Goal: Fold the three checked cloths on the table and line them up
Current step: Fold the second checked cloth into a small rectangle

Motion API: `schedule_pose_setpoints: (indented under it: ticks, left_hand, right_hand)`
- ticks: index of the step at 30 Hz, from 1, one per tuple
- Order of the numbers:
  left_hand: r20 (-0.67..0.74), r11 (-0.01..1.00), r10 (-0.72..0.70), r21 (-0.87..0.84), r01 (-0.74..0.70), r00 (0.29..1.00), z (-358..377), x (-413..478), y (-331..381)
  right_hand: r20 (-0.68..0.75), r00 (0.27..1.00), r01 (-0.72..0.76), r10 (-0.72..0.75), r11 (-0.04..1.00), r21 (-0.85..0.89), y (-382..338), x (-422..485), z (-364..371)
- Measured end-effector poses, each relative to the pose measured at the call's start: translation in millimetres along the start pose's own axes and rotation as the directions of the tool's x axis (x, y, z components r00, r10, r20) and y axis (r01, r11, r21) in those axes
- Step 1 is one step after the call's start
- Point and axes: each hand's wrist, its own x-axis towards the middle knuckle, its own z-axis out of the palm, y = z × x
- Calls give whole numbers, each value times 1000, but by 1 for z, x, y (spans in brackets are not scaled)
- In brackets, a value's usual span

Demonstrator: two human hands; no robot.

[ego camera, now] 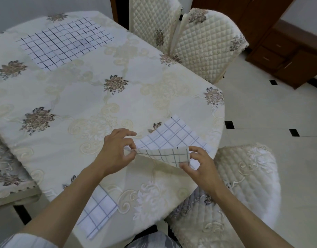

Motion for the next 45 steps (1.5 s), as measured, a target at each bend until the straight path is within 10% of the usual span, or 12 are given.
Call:
schedule_pose_setpoints:
  ticks: [6, 21, 36, 45]
  left_hand:
    - [-38, 1000, 0, 1, 0, 999, -9, -6, 1]
    - [-127, 997, 78, 11, -78, 989, -55, 15, 28]
    - [-136, 997, 65, -34, -70, 989, -84, 29, 22]
    - [-392, 996, 24, -74, -58, 920, -122, 79, 43]
  right_hand:
    - [124, 992, 14, 3, 990, -140, 18, -10, 15]
    - [-109, 988, 137, -109, 947, 290, -90, 33, -35]
    - [-47, 997, 67, -60, 984, 163, -78, 45, -47]
    - [-218, 965, 173, -145, 978, 115, -116, 106, -65]
